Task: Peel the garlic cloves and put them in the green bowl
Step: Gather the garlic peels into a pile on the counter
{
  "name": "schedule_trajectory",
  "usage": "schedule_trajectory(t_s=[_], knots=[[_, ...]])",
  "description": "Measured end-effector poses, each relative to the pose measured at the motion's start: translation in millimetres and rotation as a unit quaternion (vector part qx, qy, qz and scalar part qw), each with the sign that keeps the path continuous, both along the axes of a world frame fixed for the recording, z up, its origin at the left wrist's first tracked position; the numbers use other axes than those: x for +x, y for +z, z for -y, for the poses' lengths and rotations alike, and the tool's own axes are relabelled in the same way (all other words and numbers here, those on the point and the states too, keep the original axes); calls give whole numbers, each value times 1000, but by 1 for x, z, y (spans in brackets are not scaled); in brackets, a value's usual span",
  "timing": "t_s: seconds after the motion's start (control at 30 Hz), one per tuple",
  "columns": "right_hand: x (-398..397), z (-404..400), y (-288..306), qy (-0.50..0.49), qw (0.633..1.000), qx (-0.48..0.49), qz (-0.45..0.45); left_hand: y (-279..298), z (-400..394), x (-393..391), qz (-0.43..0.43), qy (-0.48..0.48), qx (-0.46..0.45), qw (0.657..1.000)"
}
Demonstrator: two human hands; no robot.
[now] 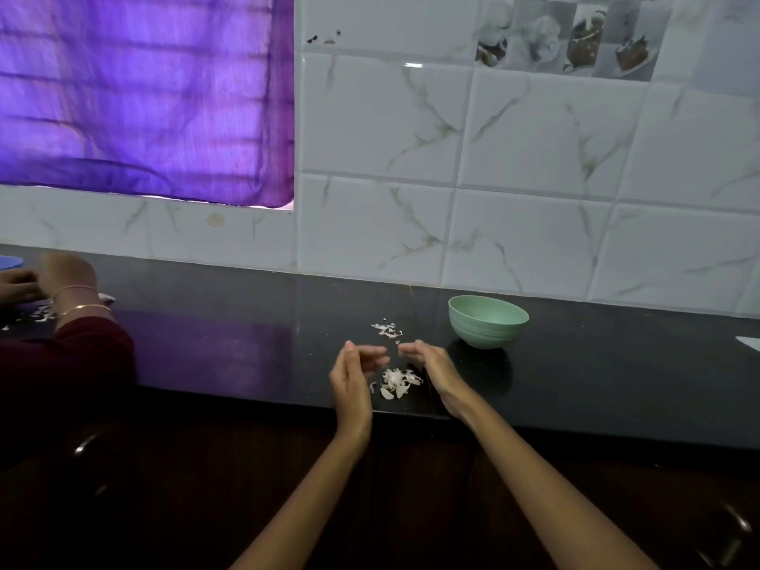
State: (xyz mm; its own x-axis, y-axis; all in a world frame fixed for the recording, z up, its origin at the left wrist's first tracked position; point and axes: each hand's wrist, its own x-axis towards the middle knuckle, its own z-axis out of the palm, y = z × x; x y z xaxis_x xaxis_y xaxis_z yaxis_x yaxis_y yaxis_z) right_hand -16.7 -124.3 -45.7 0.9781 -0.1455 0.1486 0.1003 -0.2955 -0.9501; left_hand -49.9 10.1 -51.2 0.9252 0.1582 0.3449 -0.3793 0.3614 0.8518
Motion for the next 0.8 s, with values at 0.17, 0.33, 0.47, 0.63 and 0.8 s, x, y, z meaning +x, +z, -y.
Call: schedule_trajectory(t_s=[0.17,0.33,0.47,0.63,0.8], knots=[[15,-10,-5,53,974,-210,-73,-59,3,-65,-136,-118,-16,984],[-2,-15,0,123,987,-97,-31,-87,-10,-43,-415,-352,-219,810],[-12,-14,1,157,985,-68,-13,-59,-13,-34,-444,-413,-256,753],[-21,-19,-4,191,981,-35,5,-48,-13,-25,-444,-438,-311,717],[-31,-17,0,214,977,4,2,-45,-14,-24,-456,-445,-360,682]])
